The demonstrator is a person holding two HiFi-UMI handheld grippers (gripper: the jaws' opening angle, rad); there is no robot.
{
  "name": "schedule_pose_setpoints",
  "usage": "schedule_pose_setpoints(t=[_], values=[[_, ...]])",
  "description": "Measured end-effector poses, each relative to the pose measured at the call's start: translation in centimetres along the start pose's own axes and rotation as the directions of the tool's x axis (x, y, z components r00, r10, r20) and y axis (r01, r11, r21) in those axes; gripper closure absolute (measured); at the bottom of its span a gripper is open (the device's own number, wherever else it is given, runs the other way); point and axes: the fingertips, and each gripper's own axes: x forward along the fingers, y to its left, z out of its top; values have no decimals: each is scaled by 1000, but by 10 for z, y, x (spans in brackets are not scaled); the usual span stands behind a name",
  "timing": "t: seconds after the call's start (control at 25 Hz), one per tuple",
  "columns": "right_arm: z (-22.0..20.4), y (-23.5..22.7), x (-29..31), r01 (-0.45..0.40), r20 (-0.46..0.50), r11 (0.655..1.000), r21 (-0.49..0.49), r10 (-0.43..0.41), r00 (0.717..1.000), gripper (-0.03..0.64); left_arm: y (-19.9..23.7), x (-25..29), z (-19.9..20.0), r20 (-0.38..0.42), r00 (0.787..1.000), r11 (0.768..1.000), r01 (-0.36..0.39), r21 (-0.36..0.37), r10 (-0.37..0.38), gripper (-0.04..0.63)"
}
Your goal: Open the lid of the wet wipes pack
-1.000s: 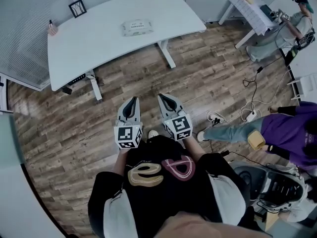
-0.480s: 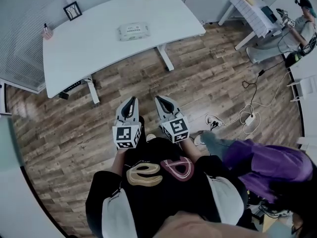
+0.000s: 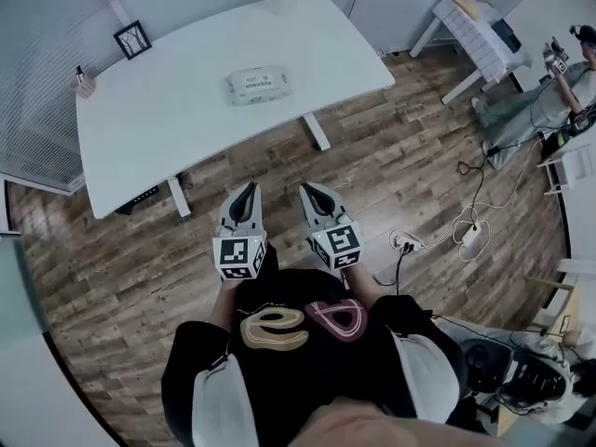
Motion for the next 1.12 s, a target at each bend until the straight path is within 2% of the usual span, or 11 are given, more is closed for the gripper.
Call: schedule_pose_setpoints(t=[0.32, 0.6, 0.88, 1.0, 1.12], values=[[11, -7, 74, 11, -30, 1000, 29, -11, 999, 606, 53, 50, 12, -22, 999, 999, 49, 5, -49, 565], [22, -10, 127, 60, -34, 998, 37, -58, 998, 606, 97, 92, 24, -22, 994, 995, 103, 13, -103, 565], [34, -19, 158, 121, -29, 991, 61, -119, 992, 606, 119, 120, 29, -54, 983, 984, 176, 31, -174, 565], [37, -20, 167, 136, -21, 988, 70, -134, 991, 606, 127, 126, 39, -44, 982, 982, 184, 46, -182, 565], [32, -21, 171, 138, -25, 987, 85, -136, 990, 606, 133, 126, 40, -36, 985, 985, 172, 5, -172, 566]])
